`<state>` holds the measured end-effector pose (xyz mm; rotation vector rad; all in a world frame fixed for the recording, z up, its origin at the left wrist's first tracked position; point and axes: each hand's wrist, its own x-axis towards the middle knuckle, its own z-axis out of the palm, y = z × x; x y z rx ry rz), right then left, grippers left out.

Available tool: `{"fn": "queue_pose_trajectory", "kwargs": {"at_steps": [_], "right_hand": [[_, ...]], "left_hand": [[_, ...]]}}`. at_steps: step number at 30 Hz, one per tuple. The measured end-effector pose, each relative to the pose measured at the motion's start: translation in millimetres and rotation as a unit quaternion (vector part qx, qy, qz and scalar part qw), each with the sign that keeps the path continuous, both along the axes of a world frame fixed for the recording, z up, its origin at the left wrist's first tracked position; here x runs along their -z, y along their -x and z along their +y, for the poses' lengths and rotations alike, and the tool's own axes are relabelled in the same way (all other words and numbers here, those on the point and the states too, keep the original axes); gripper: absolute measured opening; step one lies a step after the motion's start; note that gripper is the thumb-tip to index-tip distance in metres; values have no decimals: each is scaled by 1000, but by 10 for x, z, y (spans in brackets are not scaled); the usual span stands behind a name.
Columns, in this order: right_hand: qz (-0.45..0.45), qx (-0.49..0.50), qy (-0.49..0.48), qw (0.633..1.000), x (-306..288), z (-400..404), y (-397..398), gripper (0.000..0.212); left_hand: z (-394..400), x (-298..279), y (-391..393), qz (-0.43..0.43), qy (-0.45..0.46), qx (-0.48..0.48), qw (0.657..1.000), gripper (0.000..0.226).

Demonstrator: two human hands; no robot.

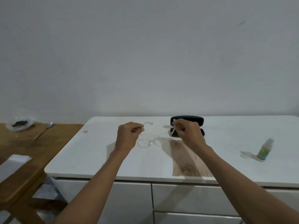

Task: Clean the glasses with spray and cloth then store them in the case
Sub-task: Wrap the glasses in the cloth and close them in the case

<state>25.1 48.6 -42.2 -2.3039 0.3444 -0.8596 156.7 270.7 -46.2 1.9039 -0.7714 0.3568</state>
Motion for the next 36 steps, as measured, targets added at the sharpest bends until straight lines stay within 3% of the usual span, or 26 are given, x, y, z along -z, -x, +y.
{"fn": "queue_pose_trajectory", "kwargs": {"at_steps": [10, 30, 36], "right_hand": [[1, 90, -15, 996, 160, -551, 798, 15], [54, 59, -44, 996, 331, -595, 977, 13], [78, 57, -58, 994, 344, -537, 1050, 37]], "left_hand": [[-734, 80, 489, 88, -38, 92, 991, 14], [-754, 169, 649, 119, -66, 96, 986, 16], [-685, 182, 678, 103, -66, 90, 988, 24]]}}
